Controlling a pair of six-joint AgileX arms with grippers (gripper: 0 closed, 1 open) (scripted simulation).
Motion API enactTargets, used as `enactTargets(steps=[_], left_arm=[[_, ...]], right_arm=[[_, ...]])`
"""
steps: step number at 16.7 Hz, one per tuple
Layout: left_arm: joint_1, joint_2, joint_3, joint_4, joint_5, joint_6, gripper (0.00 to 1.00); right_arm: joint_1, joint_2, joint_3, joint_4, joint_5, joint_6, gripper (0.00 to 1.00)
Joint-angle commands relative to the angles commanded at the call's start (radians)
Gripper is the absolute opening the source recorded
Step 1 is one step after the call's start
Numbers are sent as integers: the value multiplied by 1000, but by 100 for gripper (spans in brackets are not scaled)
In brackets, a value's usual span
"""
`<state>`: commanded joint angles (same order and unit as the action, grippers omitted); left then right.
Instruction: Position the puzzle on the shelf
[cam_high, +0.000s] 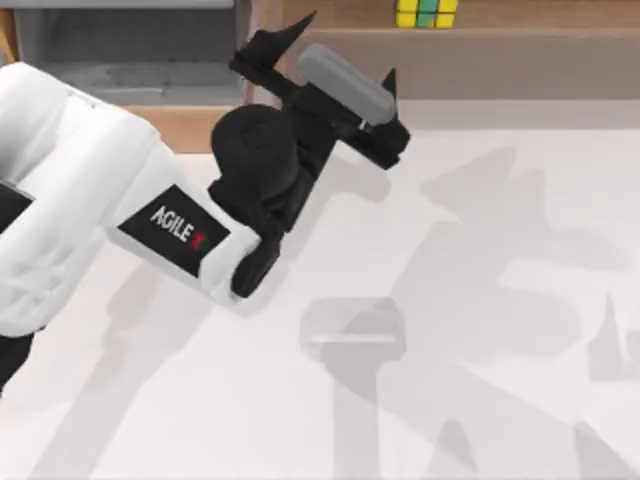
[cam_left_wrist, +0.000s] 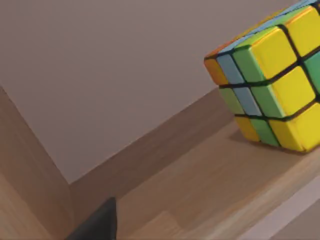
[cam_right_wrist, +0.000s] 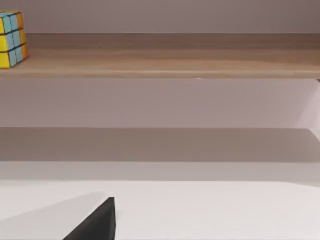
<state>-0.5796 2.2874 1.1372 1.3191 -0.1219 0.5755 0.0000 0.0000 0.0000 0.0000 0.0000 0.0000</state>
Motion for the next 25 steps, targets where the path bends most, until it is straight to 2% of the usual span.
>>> enactTargets(steps=[3, 7, 10, 13, 16, 19, 21, 25], left_arm=[[153, -104, -264, 109, 194, 164, 100], [444, -220, -562, 213, 445, 403, 100], [689, -283, -720, 255, 612, 585, 100], [922, -315, -805, 265, 746, 752, 100], [1124, -314, -803, 250, 834, 890, 100], [1257, -302, -736, 230, 874, 985, 100], [1296, -296, -703, 222, 883, 1013, 100], [1299, -296, -700, 221, 883, 1015, 100]], right_arm=[[0, 0, 0, 0, 0, 0, 100], [0, 0, 0, 0, 0, 0, 100], [0, 0, 0, 0, 0, 0, 100], [0, 0, 0, 0, 0, 0, 100], [0, 0, 0, 0, 0, 0, 100], [0, 0, 0, 0, 0, 0, 100], [0, 0, 0, 0, 0, 0, 100], [0, 0, 0, 0, 0, 0, 100]])
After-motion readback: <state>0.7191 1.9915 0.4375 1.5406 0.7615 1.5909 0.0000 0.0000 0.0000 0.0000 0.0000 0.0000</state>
